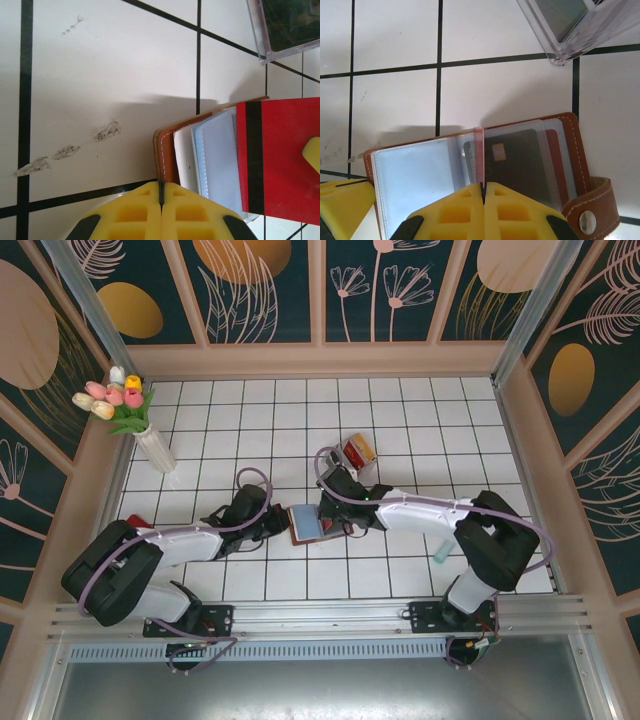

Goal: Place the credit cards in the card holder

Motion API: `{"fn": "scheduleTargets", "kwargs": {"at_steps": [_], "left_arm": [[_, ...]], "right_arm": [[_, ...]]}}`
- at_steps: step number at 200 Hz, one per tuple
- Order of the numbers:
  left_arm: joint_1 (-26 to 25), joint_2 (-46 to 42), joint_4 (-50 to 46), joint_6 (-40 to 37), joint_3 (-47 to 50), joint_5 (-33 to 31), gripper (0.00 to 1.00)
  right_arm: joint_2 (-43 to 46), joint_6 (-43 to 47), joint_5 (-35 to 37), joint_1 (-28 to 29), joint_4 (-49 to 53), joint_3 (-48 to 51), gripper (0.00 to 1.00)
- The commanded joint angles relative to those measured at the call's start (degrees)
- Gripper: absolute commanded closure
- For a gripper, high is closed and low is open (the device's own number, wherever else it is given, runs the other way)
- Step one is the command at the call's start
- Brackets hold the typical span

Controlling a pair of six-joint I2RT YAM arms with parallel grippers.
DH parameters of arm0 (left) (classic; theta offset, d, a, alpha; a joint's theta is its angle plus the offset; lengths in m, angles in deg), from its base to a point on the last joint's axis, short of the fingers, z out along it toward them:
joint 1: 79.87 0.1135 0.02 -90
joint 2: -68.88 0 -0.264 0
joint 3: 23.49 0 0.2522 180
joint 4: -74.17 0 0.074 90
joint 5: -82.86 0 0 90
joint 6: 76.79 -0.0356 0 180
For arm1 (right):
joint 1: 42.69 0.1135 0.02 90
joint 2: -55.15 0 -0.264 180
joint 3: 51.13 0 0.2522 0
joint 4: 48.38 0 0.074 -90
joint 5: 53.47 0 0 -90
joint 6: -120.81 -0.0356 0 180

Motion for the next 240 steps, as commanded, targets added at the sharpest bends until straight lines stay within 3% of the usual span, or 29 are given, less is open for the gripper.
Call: {"fn": "scheduleTargets", "kwargs": {"at_steps": [1,70,128,167,207,240], "left_arm": [[0.4,1.5,-0.8,-1.6,-1.6,-1.1,0.98],[0.3,5.1,-0.1,-2.3,-3.1,-0.4,1.0],[0.4,4.9,0.6,-1.3,-2.6,0.1,1.0],[0.4,4.7,0.8,-0.7,-2.2,0.2,1.0],[0.4,4.7,1.0,-0.5,-1.6,0.2,1.0],[0.3,4.4,1.0,-0.5,-1.5,0.2,1.0]], "right_arm": [[1.0,0.7,-5.4,-1.4,-5.6,4.3,1.0],[1.2,-0.8,-14.7,-4.0,-17.1,12.7,1.0],[0.2,-3.0,-17.4,-3.5,-21.9,14.5,1.0],[0.9,-5.9,-17.2,-3.4,-21.2,15.4,1.0],[4.6,-4.8,-8.5,-2.7,-14.4,15.0,1.0],[7.0,-3.7,-9.4,-3.7,-18.0,16.6,1.0]]}}
